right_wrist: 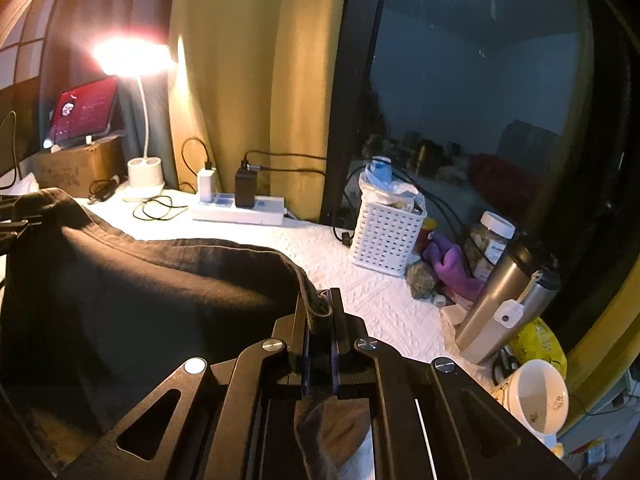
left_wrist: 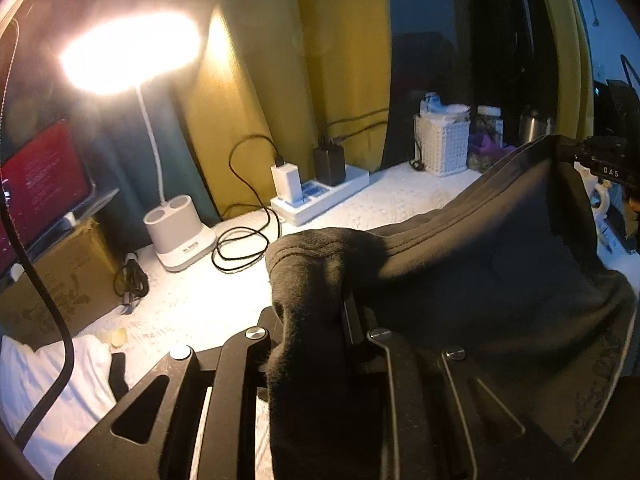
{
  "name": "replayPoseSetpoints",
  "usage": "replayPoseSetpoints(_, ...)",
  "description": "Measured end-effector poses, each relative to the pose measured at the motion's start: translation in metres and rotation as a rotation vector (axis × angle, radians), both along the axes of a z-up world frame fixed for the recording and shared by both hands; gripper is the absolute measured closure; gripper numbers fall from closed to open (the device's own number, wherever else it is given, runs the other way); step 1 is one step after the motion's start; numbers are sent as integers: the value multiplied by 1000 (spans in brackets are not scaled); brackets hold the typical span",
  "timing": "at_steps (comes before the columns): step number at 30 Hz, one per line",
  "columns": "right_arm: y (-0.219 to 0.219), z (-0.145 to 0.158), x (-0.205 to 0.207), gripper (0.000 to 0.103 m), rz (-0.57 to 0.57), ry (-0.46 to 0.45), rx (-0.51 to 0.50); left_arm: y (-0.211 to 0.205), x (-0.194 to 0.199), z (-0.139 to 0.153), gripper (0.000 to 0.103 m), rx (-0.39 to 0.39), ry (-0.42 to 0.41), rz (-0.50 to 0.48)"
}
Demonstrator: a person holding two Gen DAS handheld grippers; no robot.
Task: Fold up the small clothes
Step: 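Carry the hem over the shirt body toward the collar with both grippers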
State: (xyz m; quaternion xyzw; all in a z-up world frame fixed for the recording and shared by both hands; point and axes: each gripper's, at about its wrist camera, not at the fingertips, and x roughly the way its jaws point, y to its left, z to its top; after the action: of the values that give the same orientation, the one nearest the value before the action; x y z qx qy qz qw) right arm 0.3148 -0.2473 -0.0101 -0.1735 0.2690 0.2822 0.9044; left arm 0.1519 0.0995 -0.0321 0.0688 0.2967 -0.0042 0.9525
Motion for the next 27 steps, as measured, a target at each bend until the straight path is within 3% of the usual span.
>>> replayPoseSetpoints(14,15,-77,70,96,-44,140,-73,-1,67,-47,82,40,176,-11)
replayPoseSetpoints(24,23,-116,86,96,-64,195,-135,27,55,-52,79,-5,240,90)
replayPoseSetpoints(27,21,-119,89,96,-68,214,-121,48,45,-51,75,-69,234,143)
